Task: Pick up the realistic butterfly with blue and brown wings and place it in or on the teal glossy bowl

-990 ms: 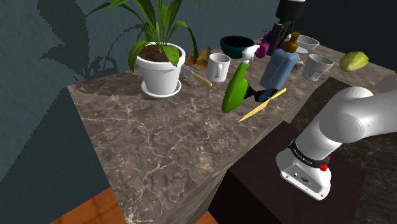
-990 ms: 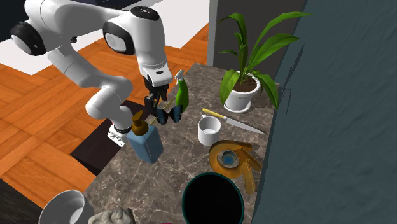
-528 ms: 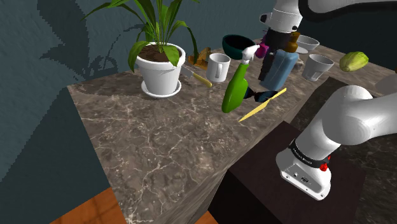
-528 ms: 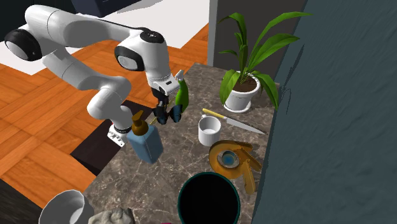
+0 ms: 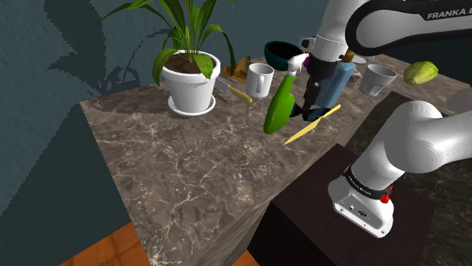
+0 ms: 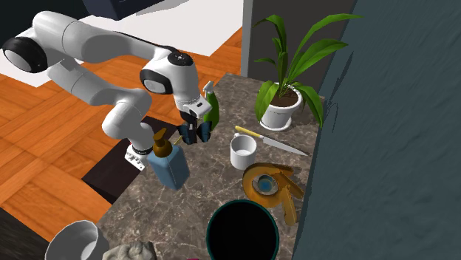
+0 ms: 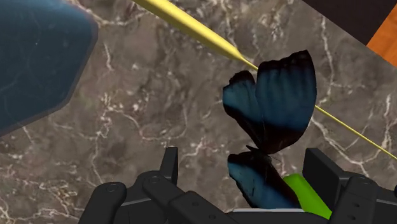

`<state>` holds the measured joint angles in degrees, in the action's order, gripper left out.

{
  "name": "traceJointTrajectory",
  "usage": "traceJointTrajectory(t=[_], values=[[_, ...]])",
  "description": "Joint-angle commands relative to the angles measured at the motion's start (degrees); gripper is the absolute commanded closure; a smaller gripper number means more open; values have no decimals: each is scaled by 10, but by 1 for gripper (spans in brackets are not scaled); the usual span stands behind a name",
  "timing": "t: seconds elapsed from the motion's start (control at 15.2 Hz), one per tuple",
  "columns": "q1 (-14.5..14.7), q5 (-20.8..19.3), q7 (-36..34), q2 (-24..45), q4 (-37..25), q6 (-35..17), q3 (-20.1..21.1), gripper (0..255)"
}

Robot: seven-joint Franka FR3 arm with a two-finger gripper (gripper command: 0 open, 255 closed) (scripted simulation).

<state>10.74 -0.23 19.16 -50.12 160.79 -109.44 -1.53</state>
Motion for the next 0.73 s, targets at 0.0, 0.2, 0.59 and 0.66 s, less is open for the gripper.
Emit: traceJointTrajectory(t=[0.0,0.2,0.59,0.66], values=[[0,0,0,6,13,-20,0,0],[0,0,0,7,17,-25,0,0],[0,0,0,7,17,-25,0,255],[0,0,0,7,17,-25,0,255]])
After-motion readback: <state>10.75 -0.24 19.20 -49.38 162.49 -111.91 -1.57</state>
